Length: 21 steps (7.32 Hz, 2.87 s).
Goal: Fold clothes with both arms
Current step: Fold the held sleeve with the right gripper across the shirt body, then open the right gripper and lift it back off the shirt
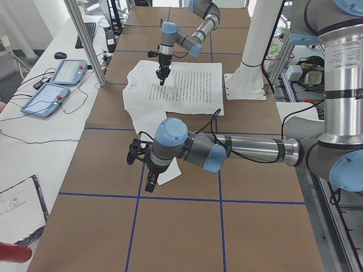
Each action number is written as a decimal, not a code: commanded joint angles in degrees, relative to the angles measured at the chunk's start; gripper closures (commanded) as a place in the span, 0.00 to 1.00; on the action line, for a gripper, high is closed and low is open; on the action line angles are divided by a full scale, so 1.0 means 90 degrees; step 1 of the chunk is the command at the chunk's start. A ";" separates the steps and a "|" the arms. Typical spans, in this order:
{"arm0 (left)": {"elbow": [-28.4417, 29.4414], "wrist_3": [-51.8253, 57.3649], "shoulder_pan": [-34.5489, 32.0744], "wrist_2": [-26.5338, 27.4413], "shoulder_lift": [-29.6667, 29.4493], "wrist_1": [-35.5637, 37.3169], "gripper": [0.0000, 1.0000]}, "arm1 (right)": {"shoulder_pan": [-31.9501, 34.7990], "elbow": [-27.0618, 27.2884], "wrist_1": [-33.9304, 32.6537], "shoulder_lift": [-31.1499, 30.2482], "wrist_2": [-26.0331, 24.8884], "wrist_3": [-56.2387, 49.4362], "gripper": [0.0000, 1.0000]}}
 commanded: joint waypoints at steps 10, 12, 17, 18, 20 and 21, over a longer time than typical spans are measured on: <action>-0.0019 -0.0019 0.0068 -0.0039 -0.0019 -0.0019 0.00 | -0.0042 -0.0371 0.0064 0.0238 -0.0174 0.0302 0.05; 0.0087 -0.0484 0.0854 -0.0030 -0.0107 -0.0349 0.00 | 0.0211 -0.0313 -0.0004 0.0132 -0.0106 0.0624 0.05; 0.2193 -0.2557 0.2466 -0.0020 -0.0906 -0.1953 0.17 | 0.1410 0.2153 0.0005 -0.2763 0.1239 0.0538 0.02; 0.2284 -0.2558 0.2500 -0.0020 -0.0976 -0.1943 0.19 | 0.1723 0.2545 -0.0004 -0.3224 0.1552 0.0296 0.02; 0.2538 -0.2752 0.2500 -0.0029 -0.1083 -0.1943 0.33 | 0.2077 0.2802 0.0006 -0.3696 0.1906 -0.0047 0.02; 0.2587 -0.2879 0.2519 -0.0029 -0.1161 -0.1934 0.35 | 0.2087 0.2813 0.0006 -0.3717 0.1906 -0.0048 0.02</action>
